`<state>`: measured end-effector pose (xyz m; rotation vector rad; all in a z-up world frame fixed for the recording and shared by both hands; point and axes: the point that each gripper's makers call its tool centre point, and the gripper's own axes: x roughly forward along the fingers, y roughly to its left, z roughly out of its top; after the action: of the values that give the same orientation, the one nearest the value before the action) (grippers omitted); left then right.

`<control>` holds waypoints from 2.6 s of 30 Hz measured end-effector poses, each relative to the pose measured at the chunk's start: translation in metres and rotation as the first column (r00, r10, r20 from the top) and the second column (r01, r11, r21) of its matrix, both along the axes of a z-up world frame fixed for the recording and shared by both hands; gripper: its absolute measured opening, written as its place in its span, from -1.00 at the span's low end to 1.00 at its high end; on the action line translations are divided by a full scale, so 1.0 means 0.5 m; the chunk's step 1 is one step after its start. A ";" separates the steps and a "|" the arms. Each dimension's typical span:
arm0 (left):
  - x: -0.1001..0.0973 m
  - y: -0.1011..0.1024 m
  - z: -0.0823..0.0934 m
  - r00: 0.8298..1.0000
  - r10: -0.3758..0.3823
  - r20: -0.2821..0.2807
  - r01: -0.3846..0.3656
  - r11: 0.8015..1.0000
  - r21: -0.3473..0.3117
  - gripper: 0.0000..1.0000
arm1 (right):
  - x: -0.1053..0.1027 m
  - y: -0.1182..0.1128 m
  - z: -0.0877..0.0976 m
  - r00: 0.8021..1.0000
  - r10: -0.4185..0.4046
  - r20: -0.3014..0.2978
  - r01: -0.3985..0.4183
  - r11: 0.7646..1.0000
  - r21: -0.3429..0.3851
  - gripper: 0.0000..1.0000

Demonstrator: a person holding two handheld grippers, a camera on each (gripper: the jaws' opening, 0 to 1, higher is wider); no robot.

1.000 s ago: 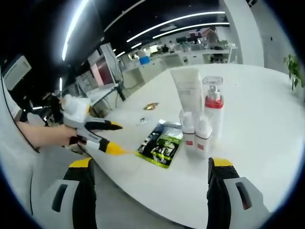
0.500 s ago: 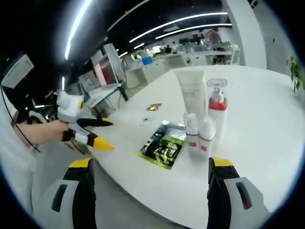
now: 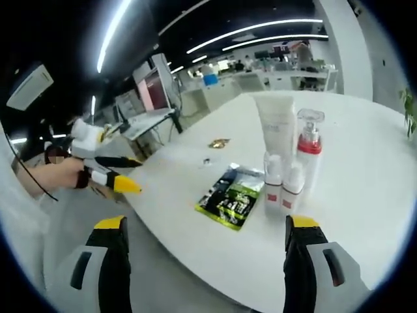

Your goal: Arrange the skincare products in the storage area until every visible bottle or jar stands upright without overlapping.

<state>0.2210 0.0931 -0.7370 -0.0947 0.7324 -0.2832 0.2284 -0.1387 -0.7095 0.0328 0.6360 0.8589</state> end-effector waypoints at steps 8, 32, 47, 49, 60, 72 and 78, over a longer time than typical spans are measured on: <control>-0.009 0.009 0.040 0.995 0.092 0.039 -0.090 0.994 -0.059 0.98 | -0.016 0.010 -0.003 0.999 0.045 0.010 -0.044 0.999 -0.030 0.99; -0.008 0.034 0.062 0.998 0.012 0.058 -0.005 0.994 -0.111 0.98 | 0.031 -0.036 0.015 0.994 -0.088 0.068 0.090 0.995 -0.030 0.99; -0.001 0.019 0.052 0.999 -0.011 0.053 0.019 0.989 -0.145 0.98 | 0.028 -0.037 0.002 0.996 -0.065 0.067 0.069 0.995 -0.072 0.99; 0.001 0.015 0.047 0.999 -0.016 0.037 0.022 0.989 -0.144 0.98 | 0.029 -0.038 0.002 0.996 -0.070 0.063 0.074 0.995 -0.066 0.99; 0.008 -0.003 0.023 1.000 -0.016 -0.020 0.014 0.997 -0.077 0.98 | 0.017 -0.021 -0.005 0.999 -0.022 0.045 0.026 0.997 -0.074 0.99; 0.060 -0.012 -0.014 0.993 0.018 -0.119 -0.019 1.000 -0.008 0.98 | 0.016 -0.024 -0.008 0.999 -0.030 0.034 0.032 0.997 -0.064 0.98; 0.087 -0.011 -0.036 0.986 0.054 -0.156 -0.054 0.999 0.004 0.93 | 0.014 -0.025 -0.012 0.999 -0.034 0.016 0.035 0.997 -0.064 0.98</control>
<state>0.2643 0.0876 -0.7552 -0.1375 0.8842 -0.2260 0.2353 -0.1511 -0.7156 -0.0205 0.6466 0.8045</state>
